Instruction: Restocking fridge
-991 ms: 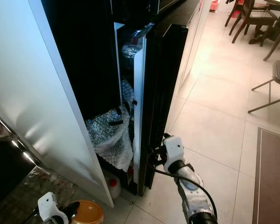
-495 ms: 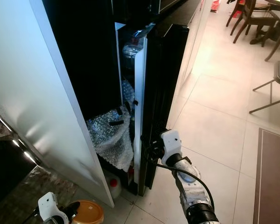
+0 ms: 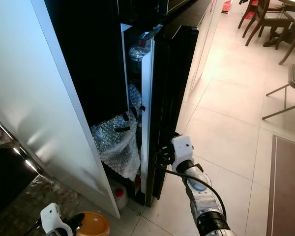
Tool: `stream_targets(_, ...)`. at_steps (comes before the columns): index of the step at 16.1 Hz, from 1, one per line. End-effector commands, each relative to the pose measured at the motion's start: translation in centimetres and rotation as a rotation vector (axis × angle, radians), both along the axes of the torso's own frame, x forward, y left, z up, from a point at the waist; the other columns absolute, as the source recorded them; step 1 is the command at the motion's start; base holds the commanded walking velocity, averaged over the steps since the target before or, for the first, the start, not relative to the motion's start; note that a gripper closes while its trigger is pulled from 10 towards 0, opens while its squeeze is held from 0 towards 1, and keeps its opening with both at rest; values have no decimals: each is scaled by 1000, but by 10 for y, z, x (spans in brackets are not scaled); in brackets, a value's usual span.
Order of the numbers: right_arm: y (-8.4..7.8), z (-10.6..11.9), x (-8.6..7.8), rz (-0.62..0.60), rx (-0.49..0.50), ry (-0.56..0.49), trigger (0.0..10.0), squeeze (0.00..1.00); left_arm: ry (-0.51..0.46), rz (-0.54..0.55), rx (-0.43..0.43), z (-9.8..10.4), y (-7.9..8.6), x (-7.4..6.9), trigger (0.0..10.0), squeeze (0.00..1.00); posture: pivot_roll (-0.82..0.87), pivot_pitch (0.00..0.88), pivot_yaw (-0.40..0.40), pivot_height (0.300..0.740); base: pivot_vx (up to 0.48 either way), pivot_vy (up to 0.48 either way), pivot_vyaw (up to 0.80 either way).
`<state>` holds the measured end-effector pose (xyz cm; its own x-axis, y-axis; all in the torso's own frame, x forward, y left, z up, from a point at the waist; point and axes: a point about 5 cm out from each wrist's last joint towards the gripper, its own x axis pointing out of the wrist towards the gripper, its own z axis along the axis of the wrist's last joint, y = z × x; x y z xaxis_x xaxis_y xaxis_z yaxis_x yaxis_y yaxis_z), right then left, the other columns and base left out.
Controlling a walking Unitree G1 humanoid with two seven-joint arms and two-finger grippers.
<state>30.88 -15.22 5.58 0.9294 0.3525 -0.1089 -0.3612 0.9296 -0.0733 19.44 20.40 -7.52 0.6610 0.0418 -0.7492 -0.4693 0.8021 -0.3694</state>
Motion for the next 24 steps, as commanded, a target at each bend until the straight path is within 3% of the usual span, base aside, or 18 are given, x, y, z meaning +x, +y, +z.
stream_targets(1,-6,-1,0,-30,-4,-1,10000,0,30,-17,7,-4,-2,-7,10000,0,-12,0,-5,740,0,0,0)
stream_targets(5,-9,-3,-3,-58,-12,-5,10000,0,32,-18,7,-5,-2,-8,10000,0,-15,0,-3,740,0,0,0)
stream_targets(9,-22,-5,-7,-162,-31,-26,10000,0,35,-17,9,-5,-2,-8,10000,0,-15,0,-5,740,0,0,0)
stream_targets(13,-43,-13,-21,-295,-64,-25,10000,0,47,-18,11,-6,-1,-11,10000,0,-20,0,-5,740,0,0,0)
stream_targets(19,-54,-26,-41,-406,-102,-6,10000,0,58,-23,11,-8,-3,-14,10000,0,-19,0,-9,740,0,0,0)
stream_targets(24,-66,-49,-66,-543,-157,81,10000,0,67,-24,12,-9,-3,-16,10000,0,-18,0,-10,740,0,0,0)
